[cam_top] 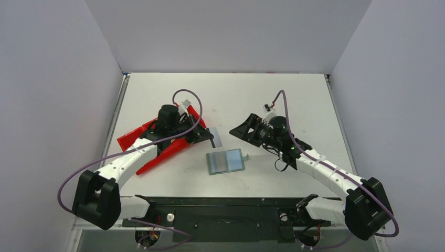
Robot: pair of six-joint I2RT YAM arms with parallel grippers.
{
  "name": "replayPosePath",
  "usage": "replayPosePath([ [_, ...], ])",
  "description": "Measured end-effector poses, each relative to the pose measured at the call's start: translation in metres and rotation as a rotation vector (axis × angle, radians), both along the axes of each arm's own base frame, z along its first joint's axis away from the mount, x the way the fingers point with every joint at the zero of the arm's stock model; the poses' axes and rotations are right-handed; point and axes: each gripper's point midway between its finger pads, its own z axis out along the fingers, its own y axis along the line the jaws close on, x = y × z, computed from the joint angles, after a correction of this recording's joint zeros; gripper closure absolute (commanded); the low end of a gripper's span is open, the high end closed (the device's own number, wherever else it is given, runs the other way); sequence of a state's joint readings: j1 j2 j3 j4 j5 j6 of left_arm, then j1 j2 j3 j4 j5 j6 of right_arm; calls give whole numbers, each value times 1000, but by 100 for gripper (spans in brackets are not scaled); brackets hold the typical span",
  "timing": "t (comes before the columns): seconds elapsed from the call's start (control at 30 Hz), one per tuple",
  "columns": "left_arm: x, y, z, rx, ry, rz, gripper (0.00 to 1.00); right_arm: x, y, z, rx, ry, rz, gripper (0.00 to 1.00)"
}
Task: Take the credit cards out of the card holder
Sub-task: Place the credit card in the storage box.
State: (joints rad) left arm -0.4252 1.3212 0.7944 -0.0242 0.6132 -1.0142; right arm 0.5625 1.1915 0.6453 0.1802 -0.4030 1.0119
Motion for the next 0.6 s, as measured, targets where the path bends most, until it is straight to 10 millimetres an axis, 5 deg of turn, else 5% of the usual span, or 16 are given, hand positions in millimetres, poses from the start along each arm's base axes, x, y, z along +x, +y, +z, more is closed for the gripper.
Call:
replayPosePath([
  [0.17,11,44,15,207,-36,169,100,12,-22,-2,-182,-14,-76,28],
  [0.3,12,100,25,396,-31,354,100,10,-40,-22,-307,16,-106,29],
  [0.6,-21,244,-1,798,183,714,100,12,-54,-49,-437,53,-121,30],
])
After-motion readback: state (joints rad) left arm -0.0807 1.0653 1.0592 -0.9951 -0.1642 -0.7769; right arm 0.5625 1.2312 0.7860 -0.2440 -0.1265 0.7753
